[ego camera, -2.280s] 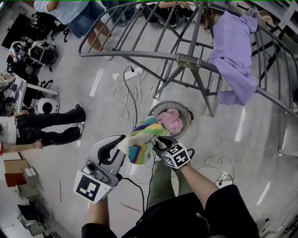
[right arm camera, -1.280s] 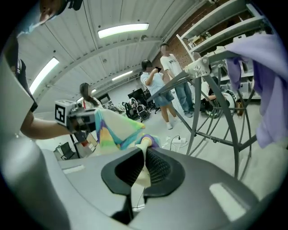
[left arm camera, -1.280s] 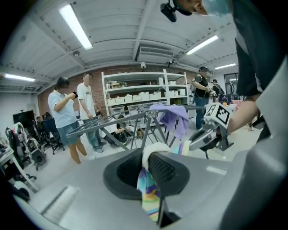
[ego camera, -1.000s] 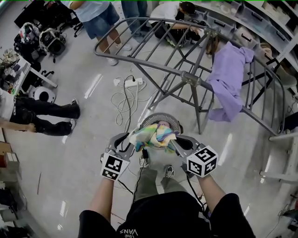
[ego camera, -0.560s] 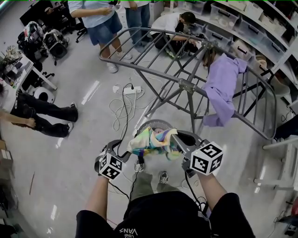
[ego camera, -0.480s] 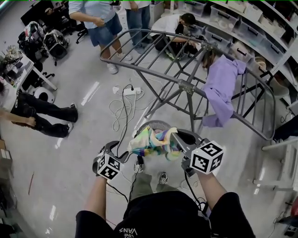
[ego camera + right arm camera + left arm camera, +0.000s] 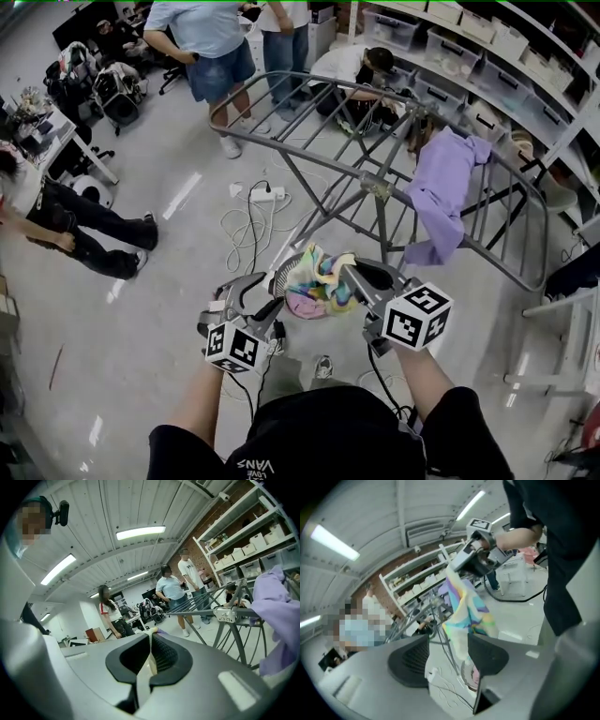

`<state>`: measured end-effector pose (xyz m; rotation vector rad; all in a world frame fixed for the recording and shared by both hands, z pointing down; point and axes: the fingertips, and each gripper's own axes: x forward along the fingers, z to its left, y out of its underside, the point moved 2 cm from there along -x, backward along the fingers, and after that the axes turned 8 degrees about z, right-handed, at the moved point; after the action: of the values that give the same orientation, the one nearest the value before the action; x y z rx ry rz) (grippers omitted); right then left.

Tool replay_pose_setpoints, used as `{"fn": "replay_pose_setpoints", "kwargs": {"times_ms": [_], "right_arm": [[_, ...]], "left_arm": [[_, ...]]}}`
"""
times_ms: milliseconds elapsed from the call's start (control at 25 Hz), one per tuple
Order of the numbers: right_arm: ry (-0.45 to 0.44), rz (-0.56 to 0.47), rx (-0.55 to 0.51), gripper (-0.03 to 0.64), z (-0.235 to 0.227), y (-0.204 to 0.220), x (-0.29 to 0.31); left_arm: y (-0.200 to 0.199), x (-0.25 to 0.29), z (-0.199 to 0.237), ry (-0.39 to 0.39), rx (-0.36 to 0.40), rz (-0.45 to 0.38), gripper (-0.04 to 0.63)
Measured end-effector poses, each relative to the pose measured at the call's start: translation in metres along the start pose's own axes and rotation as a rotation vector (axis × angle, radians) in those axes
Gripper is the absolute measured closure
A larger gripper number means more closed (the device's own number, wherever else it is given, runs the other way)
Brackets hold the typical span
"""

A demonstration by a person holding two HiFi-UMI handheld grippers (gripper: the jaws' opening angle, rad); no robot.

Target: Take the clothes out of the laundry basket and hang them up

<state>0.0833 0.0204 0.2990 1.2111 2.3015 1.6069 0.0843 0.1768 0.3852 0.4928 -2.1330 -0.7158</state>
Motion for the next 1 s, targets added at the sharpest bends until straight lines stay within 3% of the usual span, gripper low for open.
{"fn": "replay_pose_setpoints", "kwargs": {"times_ms": [80, 200, 440, 480, 520, 560, 720, 1000], "right_arm": [[-0.005, -0.004, -0.009, 0.603, 0.002, -0.004, -0.002], [-0.008, -0.009, -0.014, 0.603, 0.005, -0.010, -0.003], [-0.026, -0.009, -0.013, 0.603, 0.010, -0.014, -0.002], [-0.027, -0.010, -0.010, 0.603, 0.010, -0.014, -0.001], [-0.025, -0.011, -0.007, 0.603, 0.008, -0.014, -0.001], [-0.023, -0.013, -0.002, 0.603, 0.005, -0.014, -0.001], [-0.013, -0.013, 0.023, 0.603, -0.011, -0.015, -0.005], [-0.008, 0.040, 0.047, 0.601, -0.032, 0.000, 0.003]], "left_arm": [[-0.038, 0.009, -0.007, 0.020, 0.087, -0.080, 0.364], [-0.071, 0.026, -0.013, 0.044, 0.194, -0.118, 0.364], [-0.089, 0.046, -0.013, 0.098, 0.256, -0.135, 0.378], [-0.089, 0.048, -0.014, 0.110, 0.260, -0.132, 0.429], [-0.089, 0.049, -0.014, 0.123, 0.261, -0.131, 0.521], [-0.089, 0.050, -0.014, 0.135, 0.261, -0.130, 0.561], [-0.091, 0.045, -0.003, 0.190, 0.237, -0.114, 0.572], [-0.094, 0.017, 0.032, 0.290, 0.093, -0.078, 0.578]]}}
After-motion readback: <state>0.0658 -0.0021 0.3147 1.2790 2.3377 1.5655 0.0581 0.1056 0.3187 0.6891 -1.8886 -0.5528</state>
